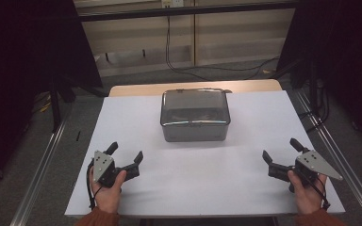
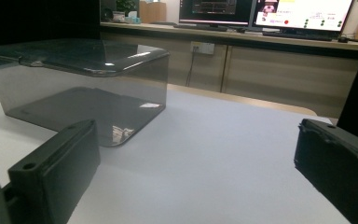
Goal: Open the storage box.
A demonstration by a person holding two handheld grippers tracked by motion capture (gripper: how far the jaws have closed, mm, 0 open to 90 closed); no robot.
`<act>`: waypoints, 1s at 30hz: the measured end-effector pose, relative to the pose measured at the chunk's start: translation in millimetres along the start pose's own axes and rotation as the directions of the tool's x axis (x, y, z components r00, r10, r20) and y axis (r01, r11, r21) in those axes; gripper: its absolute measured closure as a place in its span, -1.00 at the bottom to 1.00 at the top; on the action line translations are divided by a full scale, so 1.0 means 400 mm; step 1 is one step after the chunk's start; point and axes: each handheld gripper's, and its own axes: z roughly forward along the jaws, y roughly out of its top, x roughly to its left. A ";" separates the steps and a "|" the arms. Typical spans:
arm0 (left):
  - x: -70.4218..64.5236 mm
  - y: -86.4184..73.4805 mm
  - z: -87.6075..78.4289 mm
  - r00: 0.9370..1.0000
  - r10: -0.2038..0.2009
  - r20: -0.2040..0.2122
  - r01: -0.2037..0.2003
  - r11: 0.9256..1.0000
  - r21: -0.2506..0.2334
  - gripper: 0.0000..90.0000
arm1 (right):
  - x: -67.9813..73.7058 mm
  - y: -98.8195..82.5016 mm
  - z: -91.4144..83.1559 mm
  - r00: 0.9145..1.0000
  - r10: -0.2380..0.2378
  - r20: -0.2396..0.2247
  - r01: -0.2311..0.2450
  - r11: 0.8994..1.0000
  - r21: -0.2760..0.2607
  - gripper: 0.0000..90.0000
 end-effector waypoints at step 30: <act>-0.007 -0.004 -0.002 1.000 -0.027 0.012 0.026 1.000 0.010 -0.92 | 0.045 0.003 0.057 0.990 0.012 -0.138 -0.008 1.000 0.030 -1.00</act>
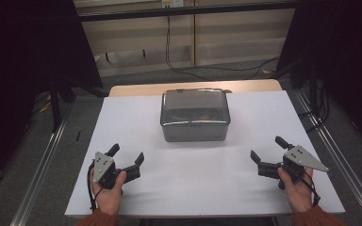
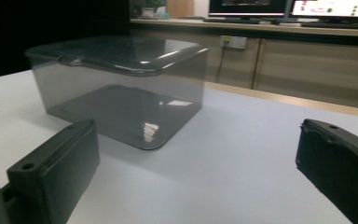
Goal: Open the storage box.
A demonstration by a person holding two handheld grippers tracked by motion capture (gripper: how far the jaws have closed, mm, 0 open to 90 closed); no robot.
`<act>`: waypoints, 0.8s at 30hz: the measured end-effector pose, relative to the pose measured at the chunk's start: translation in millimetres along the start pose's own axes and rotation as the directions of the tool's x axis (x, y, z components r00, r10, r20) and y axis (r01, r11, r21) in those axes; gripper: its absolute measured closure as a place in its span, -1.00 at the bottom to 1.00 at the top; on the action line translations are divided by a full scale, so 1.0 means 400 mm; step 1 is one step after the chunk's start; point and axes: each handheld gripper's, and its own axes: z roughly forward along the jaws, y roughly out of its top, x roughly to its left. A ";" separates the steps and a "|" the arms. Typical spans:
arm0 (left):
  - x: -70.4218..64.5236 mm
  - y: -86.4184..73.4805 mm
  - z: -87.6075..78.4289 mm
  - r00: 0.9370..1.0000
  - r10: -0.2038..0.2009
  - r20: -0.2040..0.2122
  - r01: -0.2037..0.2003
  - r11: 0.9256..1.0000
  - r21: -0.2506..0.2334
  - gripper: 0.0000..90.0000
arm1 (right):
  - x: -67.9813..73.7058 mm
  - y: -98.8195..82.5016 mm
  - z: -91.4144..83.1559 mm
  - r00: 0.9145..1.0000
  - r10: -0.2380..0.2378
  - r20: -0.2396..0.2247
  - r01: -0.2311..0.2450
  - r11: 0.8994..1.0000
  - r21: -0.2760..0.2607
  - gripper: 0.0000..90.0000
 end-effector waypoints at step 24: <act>-0.002 -0.003 0.010 1.000 -0.007 0.025 0.006 1.000 0.020 -0.92 | 0.086 0.046 0.084 0.992 -0.019 -0.124 0.016 1.000 -0.025 -1.00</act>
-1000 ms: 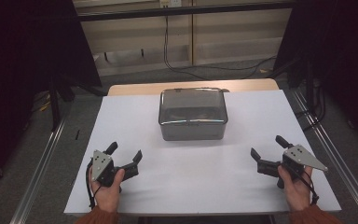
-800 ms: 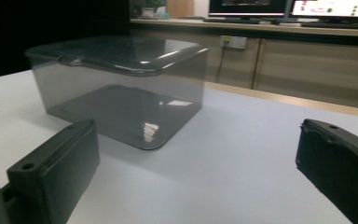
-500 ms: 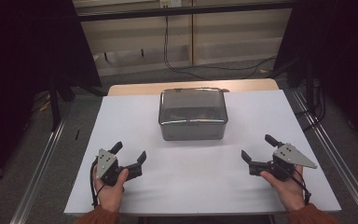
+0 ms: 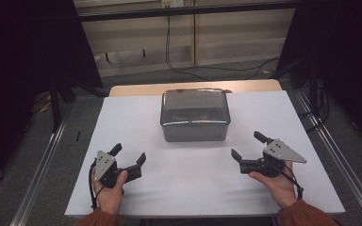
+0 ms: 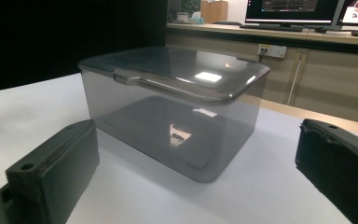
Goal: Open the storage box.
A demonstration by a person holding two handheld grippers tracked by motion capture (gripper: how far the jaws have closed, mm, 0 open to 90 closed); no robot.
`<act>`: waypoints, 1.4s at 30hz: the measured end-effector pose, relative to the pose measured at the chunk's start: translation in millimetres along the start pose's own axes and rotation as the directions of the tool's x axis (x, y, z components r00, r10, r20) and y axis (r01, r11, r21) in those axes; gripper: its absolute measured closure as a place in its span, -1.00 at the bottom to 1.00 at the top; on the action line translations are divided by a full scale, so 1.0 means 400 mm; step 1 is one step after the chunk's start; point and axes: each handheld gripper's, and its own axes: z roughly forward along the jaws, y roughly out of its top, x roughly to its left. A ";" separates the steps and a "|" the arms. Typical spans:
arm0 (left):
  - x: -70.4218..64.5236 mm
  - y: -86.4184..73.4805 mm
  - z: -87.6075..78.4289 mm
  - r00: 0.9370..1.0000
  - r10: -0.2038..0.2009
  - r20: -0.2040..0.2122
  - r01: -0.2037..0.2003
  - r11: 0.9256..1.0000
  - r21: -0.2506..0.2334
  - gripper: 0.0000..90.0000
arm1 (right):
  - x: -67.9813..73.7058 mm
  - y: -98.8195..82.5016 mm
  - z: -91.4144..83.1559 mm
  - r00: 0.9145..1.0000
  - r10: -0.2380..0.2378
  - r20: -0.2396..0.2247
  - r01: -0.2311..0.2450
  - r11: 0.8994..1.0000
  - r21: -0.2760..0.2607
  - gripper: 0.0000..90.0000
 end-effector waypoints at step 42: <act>0.011 -0.003 0.013 1.000 0.008 0.000 -0.008 0.999 0.033 -0.94 | 0.092 0.092 0.193 0.963 -0.269 -0.031 0.269 0.963 -0.005 -0.91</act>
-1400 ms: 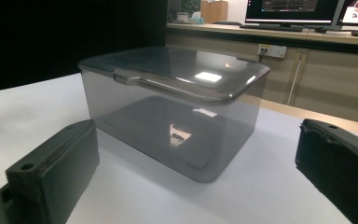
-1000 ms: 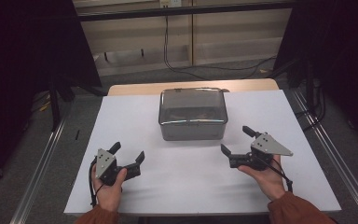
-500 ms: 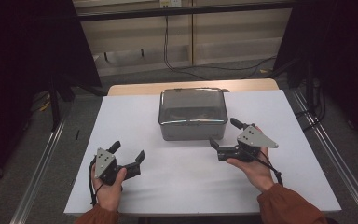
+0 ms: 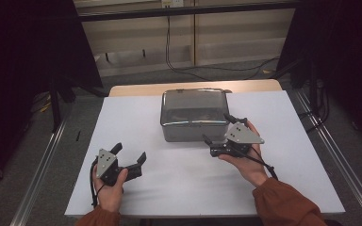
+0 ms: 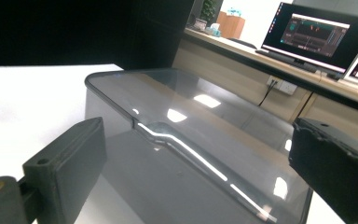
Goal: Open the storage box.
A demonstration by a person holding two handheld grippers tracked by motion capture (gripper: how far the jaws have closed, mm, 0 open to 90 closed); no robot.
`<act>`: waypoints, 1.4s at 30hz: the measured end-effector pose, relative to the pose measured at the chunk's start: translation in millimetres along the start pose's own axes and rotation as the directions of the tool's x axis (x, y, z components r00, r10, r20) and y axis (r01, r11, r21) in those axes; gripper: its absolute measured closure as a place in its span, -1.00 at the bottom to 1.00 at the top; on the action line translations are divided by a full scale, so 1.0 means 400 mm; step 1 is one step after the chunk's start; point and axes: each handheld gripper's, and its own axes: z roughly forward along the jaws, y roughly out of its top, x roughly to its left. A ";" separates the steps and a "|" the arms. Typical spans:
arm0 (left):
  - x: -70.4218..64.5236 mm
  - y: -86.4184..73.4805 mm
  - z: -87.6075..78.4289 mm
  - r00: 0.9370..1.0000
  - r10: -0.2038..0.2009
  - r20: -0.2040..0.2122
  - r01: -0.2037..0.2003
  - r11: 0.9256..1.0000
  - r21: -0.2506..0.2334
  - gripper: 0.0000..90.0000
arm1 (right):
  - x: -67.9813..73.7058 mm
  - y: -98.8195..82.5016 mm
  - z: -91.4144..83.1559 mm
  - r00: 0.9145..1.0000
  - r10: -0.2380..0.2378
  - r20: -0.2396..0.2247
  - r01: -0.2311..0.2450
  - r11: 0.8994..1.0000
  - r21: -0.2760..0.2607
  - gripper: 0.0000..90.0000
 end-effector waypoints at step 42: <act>0.001 -0.004 0.004 1.000 0.022 -0.004 -0.021 0.999 0.025 -0.94 | 0.088 0.003 0.091 0.665 -0.747 0.023 0.740 0.662 0.118 -0.26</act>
